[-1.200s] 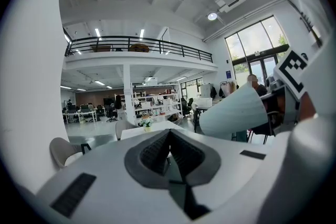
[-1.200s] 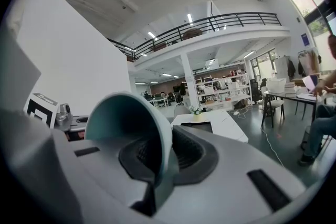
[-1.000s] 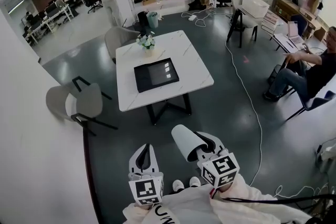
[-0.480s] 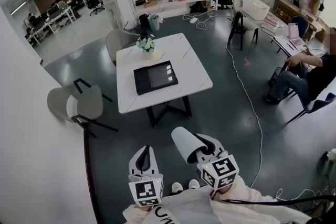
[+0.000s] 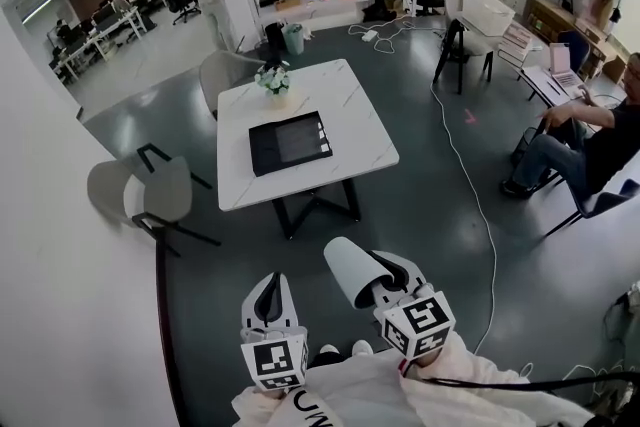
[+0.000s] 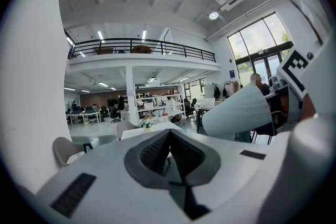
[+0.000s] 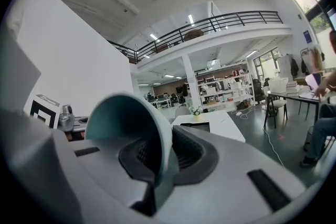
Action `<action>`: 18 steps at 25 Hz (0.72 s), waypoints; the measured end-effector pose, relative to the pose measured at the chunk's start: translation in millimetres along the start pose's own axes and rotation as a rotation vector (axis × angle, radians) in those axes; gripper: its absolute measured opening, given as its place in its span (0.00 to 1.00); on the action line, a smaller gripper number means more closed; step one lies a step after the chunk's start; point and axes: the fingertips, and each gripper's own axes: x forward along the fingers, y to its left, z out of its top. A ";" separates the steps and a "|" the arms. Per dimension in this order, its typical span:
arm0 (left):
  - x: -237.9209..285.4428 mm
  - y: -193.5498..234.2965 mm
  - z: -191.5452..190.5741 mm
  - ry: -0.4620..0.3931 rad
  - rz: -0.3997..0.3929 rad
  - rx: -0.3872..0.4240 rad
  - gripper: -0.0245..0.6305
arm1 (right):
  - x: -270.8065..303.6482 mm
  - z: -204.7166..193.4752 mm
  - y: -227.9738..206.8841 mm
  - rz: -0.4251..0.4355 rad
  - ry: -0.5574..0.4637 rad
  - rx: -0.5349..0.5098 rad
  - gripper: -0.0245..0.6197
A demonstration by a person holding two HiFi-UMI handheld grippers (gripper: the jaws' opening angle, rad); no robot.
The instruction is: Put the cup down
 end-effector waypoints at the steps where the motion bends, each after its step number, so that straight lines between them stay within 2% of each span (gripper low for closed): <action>1: 0.2 -2.8 0.0 -0.002 0.002 -0.001 0.05 | -1.2 -0.2 -2.8 0.001 0.000 -0.001 0.08; 18: 29.0 5.5 7.1 -0.021 0.024 0.019 0.05 | 25.4 8.3 -23.5 0.011 -0.025 0.000 0.08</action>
